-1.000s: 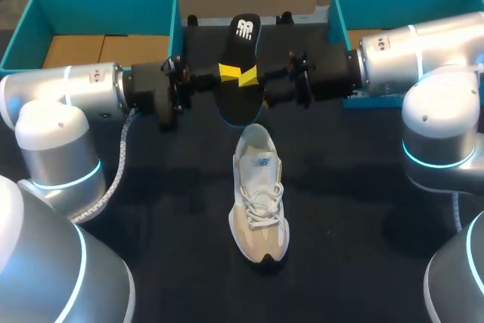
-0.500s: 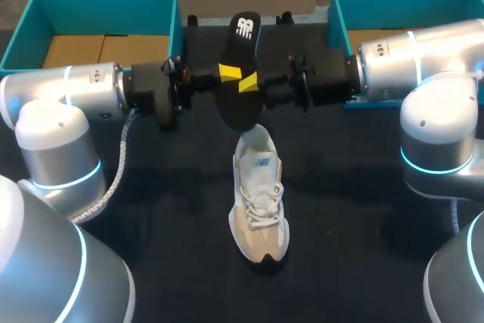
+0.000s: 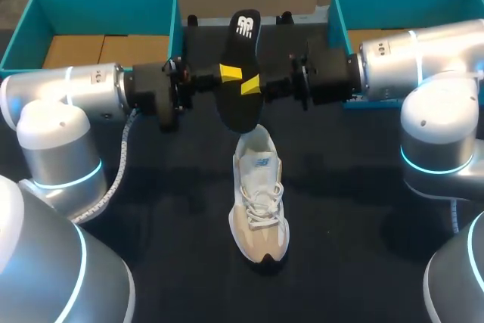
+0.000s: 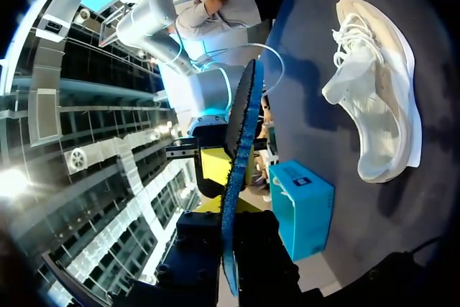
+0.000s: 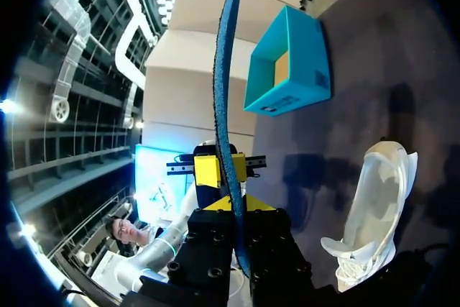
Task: Take the shoe out of the shoebox, open the shoe tongue, remove and reinsert the insole, then place the shoe into the shoebox
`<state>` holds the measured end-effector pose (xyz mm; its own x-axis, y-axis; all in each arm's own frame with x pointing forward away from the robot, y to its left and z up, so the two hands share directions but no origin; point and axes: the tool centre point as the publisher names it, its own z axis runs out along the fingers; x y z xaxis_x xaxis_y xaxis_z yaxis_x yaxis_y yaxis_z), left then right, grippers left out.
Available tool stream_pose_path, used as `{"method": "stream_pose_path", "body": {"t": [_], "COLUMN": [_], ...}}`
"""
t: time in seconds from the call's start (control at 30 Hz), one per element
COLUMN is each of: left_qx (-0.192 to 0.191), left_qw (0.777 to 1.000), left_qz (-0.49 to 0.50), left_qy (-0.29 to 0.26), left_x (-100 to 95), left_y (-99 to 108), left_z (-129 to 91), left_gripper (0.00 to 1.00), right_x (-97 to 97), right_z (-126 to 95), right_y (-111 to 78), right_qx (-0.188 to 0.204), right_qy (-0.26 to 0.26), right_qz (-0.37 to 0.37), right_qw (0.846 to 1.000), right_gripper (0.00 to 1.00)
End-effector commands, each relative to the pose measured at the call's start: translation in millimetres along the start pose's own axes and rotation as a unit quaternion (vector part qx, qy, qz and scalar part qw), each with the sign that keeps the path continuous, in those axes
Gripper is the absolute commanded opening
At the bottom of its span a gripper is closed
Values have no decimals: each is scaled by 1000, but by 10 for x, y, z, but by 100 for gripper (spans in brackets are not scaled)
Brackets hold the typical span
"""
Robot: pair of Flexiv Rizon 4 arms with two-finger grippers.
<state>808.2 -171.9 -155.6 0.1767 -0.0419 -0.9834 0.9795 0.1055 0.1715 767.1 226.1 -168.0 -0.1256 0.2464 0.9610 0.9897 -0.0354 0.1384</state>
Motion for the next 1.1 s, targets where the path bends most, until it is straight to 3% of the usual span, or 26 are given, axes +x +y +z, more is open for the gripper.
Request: {"method": "stream_pose_path", "body": {"t": [0.03, 0.27, 0.3, 0.33, 0.37, 0.4, 0.63, 1.1], "left_qx": [-1, -1, -1, -1, -1, -1, -1, -9], "left_qw": [1000, 1000, 1000, 1000, 1000, 1000, 1000, 998], "left_qz": [1, 1, 1, 1, 1, 1, 1, -38], "left_qy": [0, 0, 0, 0, 0, 0, 0, 53], "left_x": [-8, -8, -8, -8, -8, -8, -8, 58], "left_y": [-11, -11, -11, -11, -11, -11, -11, 69], "left_z": [10, 10, 10, 10, 10, 10, 10, -294], "left_gripper": [0, 0, 4, 35, 75, 100, 100, 100], "right_x": [-19, -14, -13, -12, -11, -10, -1, -53], "right_z": [25, 32, 32, 32, 31, 31, -13, -265], "right_y": [-10, -18, -18, -18, -18, -18, -5, 58], "right_qx": [-4, -4, -4, -4, -4, -4, -4, -31], "right_qy": [5, 11, 12, 13, 13, 14, 12, -4], "right_qz": [-1, -1, -1, -1, -1, -1, 0, -9], "right_qw": [1000, 1000, 1000, 1000, 1000, 1000, 1000, 999], "right_gripper": [0, 0, 0, 0, 0, 0, 0, 0]}}
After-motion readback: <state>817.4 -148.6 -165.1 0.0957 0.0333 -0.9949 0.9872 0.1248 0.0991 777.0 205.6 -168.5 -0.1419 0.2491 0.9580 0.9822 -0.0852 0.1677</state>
